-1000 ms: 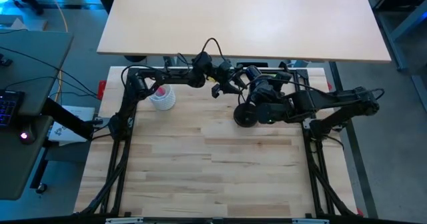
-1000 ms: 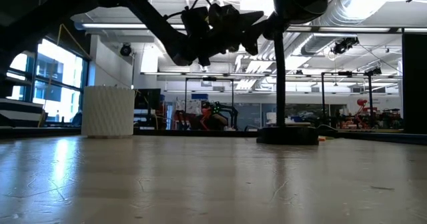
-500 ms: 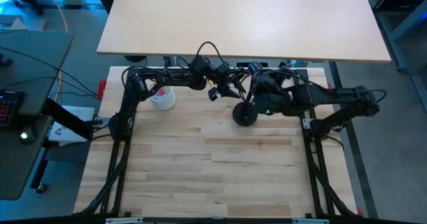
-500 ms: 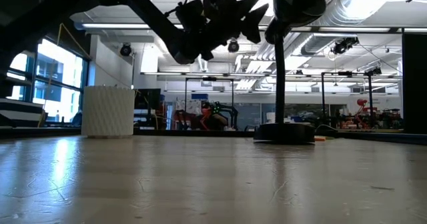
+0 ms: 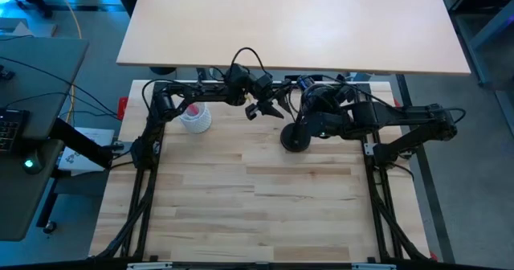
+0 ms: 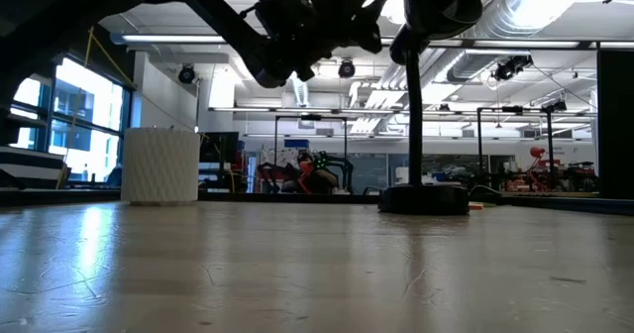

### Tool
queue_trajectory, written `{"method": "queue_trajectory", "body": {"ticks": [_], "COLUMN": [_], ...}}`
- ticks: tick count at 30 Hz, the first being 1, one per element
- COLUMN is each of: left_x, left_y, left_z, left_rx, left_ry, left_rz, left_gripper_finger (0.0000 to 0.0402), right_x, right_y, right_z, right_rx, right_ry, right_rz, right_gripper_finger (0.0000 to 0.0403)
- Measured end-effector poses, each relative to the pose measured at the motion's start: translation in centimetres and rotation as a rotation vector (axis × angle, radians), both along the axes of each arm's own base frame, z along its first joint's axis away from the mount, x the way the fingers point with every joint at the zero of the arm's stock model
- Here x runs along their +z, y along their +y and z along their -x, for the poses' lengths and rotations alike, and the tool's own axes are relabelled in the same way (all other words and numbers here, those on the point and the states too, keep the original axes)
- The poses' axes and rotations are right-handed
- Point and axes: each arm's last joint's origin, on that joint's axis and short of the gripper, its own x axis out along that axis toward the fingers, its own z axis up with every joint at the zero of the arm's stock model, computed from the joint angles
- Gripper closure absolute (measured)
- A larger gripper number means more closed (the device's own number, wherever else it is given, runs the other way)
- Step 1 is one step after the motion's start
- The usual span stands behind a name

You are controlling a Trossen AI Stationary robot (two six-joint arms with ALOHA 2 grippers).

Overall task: Screw lightbulb
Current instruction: Insert the light bulb into the desk lamp

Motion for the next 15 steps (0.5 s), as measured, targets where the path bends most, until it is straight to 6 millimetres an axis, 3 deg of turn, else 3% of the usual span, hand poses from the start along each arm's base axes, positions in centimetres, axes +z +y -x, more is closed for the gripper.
{"method": "queue_trajectory", "body": {"ticks": [6, 15], "left_x": [-1.2, -3.1], "left_y": [0.8, -0.2], "left_z": [-0.4, -1.7], "left_rx": [0.058, 0.056], "left_ry": [0.03, 0.105], "left_rz": [-0.012, -0.051], "left_gripper_finger": [0.0297, 0.0319], "right_x": [-0.1, -0.1], "right_y": [0.1, 0.1], "right_z": [0.0, -0.2], "right_rx": [-0.126, -0.134], "right_ry": [-0.212, -0.242], "right_rz": [-0.119, -0.134], "right_gripper_finger": [0.0158, 0.0157]}}
